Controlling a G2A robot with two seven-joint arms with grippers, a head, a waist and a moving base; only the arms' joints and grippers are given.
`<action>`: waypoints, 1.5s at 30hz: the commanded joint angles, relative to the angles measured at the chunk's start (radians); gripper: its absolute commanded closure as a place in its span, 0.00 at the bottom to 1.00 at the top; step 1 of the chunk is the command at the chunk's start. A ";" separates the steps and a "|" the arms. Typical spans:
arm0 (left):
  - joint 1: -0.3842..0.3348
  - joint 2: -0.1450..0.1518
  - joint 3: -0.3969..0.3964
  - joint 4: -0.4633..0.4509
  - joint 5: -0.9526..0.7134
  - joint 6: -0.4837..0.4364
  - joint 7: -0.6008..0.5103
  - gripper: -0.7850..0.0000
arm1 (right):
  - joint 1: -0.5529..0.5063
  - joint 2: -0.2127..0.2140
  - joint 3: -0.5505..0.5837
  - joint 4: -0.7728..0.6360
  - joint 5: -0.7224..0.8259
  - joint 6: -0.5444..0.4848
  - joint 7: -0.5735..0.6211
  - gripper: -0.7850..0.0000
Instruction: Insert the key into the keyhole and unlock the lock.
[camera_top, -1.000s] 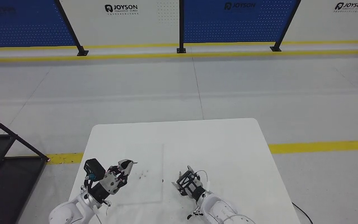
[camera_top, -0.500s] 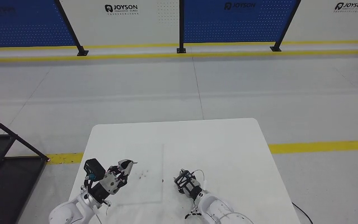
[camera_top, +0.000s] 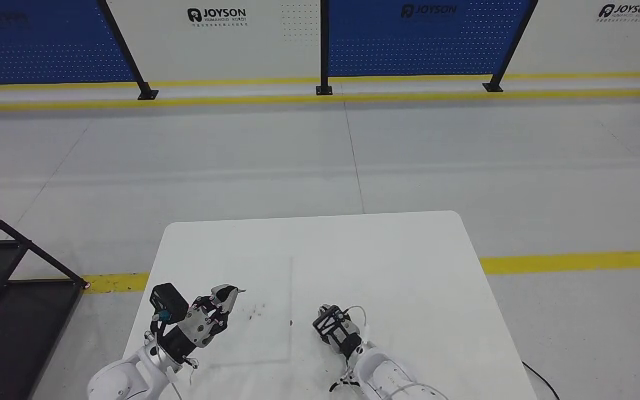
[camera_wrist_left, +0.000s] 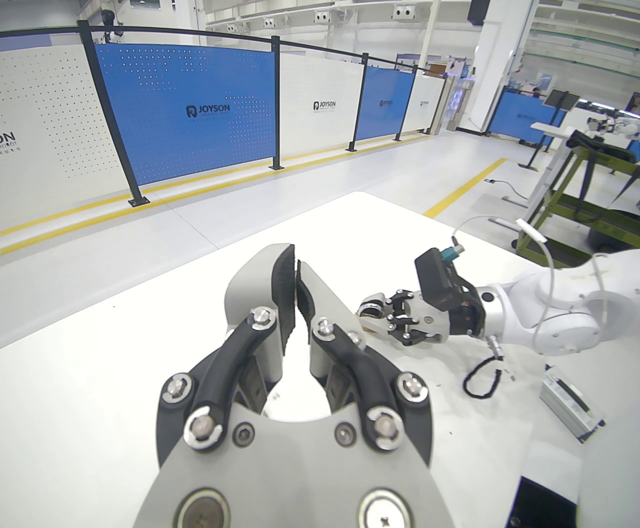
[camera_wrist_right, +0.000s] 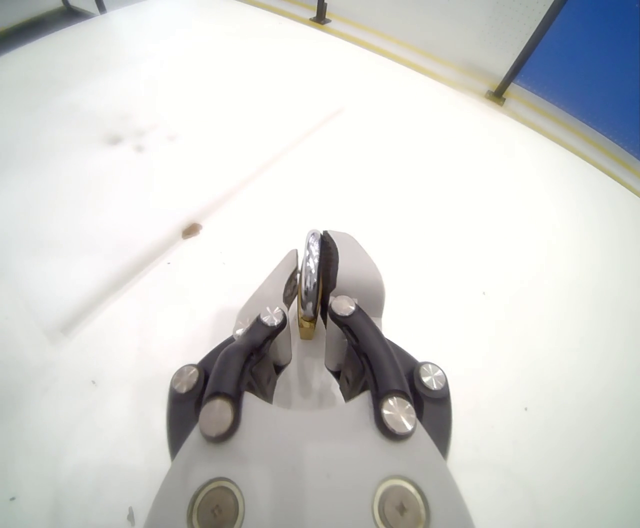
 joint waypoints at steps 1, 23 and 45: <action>0.000 0.000 0.000 0.000 0.000 0.000 0.000 1.00 | -0.002 0.001 0.002 -0.006 -0.007 0.000 0.000 1.00; -0.099 0.002 0.127 0.113 -0.250 -0.318 0.029 1.00 | -0.032 0.104 0.316 -0.107 0.293 -0.940 -0.518 1.00; -0.237 0.036 0.359 0.220 -0.514 -0.318 -0.077 1.00 | 0.033 0.101 0.273 -0.038 0.362 -1.084 -0.609 1.00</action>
